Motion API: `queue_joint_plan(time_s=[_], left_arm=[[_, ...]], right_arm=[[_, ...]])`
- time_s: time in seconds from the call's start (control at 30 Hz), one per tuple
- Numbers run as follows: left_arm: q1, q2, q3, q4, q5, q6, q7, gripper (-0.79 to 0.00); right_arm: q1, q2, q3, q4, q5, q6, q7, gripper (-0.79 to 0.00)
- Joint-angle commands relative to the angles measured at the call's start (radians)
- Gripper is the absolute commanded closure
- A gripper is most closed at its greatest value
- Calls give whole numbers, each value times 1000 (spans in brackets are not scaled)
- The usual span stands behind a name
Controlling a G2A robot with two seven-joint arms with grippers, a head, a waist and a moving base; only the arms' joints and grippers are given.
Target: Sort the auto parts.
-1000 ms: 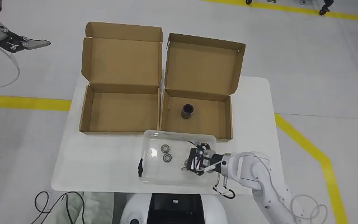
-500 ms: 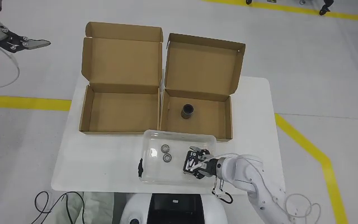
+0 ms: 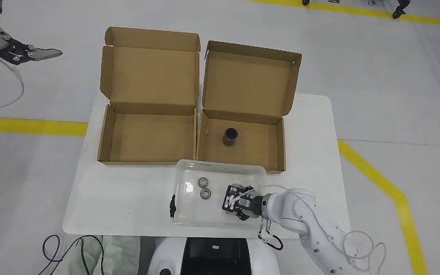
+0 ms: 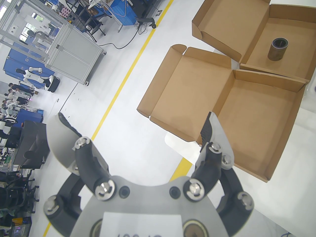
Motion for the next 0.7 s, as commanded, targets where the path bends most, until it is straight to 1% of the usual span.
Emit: queue_joint_plan(time_s=[0.0,0.07,0.1,0.13,0.17,0.2,0.23,0.27,0.33,0.37,0.5,0.67], left_arm=[[0,0,0,0,0,0,0,-785],[0,0,0,0,0,0,0,-785],[0,0,0,0,0,0,0,-785],[0,0,0,0,0,0,0,-785],[0,0,0,0,0,0,0,-785],[0,0,0,0,0,0,0,-785],[0,0,0,0,0,0,0,-785],[0,0,0,0,0,0,0,-785],[0,0,0,0,0,0,0,-785],[0,0,0,0,0,0,0,-785],[0,0,0,0,0,0,0,-785],[0,0,0,0,0,0,0,-785]], right_arm=[[9,-1,-10,7,5,6,10,-536],[17,-3,-20,16,8,12,21,-499],[20,-3,-24,19,12,15,22,-465],[23,-4,-27,23,17,17,22,-403],[26,-4,-30,27,19,19,24,-369],[28,-4,-32,28,21,20,26,-314],[30,-4,-33,29,23,24,25,-222],[31,-4,-34,30,25,25,25,-166],[32,-3,-37,32,27,29,28,-15],[33,-3,-38,31,28,30,29,0],[35,-1,-40,24,32,32,30,0],[31,5,-26,6,40,12,-42,0]])
